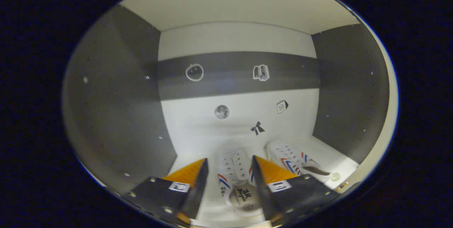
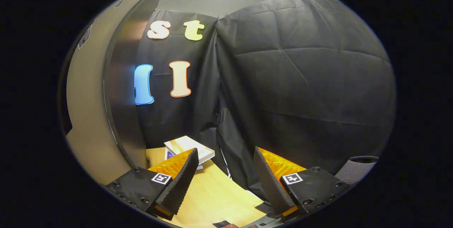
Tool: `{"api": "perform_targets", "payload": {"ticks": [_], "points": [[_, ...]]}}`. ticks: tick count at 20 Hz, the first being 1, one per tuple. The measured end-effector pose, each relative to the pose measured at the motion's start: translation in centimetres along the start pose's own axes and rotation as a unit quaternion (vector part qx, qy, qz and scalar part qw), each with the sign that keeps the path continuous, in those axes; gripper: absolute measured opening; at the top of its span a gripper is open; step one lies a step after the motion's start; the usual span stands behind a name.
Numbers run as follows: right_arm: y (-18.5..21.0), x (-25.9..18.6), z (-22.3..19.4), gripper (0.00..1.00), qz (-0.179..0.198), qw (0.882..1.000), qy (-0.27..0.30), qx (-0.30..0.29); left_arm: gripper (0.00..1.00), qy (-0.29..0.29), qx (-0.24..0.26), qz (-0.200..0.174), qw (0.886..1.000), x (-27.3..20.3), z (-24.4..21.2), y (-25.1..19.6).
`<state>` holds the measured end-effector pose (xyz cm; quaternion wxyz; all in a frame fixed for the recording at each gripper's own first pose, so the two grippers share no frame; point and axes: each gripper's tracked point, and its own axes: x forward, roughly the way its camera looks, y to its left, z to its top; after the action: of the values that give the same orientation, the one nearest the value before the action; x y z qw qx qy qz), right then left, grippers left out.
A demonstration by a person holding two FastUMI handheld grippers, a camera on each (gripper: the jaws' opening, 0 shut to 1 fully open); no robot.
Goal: Grab one shoe with the right hand and put it into the shoe cabinet, grab the other shoe with the left hand and put it into the shoe cabinet; then close the right door with the right hand and the left door with the left hand.
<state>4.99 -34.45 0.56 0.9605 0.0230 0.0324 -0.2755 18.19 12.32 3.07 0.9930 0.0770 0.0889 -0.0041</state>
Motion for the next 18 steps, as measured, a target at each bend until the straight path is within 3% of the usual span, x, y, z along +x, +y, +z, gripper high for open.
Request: {"api": "perform_targets", "payload": {"ticks": [2, 3, 5, 6, 15, 16, 17, 18], "points": [[0.5, 0.5, 0.2, 0.98, 0.013, 1.0, 0.001, 0.004, 0.95, -0.007, -0.006, 0.027, 1.0, -3.1, 0.5, 0.2], [0.7, 0.7, 0.4, 0.98, 0.019, 1.0, -0.002, 0.005, 1.0, -0.012, -0.016, 0.03, 0.999, -5.0, 0.6, 0.0], [1.0, 0.6, 1.0, 0.98, 0.03, 0.999, -0.01, 0.006, 0.95, -0.024, -0.024, 0.029, 0.999, -9.4, 0.8, -0.5], [1.1, 0.5, 1.2, 0.98, 0.036, 0.999, -0.011, 0.005, 1.0, -0.028, -0.02, 0.031, 0.999, -11.8, 0.7, -0.6], [2.4, -3.4, 4.9, 0.97, 0.116, 0.993, -0.017, -0.019, 1.0, -0.044, -0.009, 0.082, 0.996, -31.9, -3.7, 0.4], [2.7, -4.1, 5.4, 0.98, 0.127, 0.992, -0.02, -0.018, 0.89, -0.044, -0.007, 0.086, 0.995, -33.5, -4.4, 0.5], [2.6, -4.7, 6.0, 0.98, 0.132, 0.991, -0.025, -0.02, 1.0, -0.043, -0.009, 0.086, 0.995, -34.6, -5.0, 0.4], [2.3, -5.2, 6.5, 0.98, 0.135, 0.99, -0.03, -0.023, 1.0, -0.041, -0.011, 0.084, 0.996, -35.7, -5.9, 0.2]]}}
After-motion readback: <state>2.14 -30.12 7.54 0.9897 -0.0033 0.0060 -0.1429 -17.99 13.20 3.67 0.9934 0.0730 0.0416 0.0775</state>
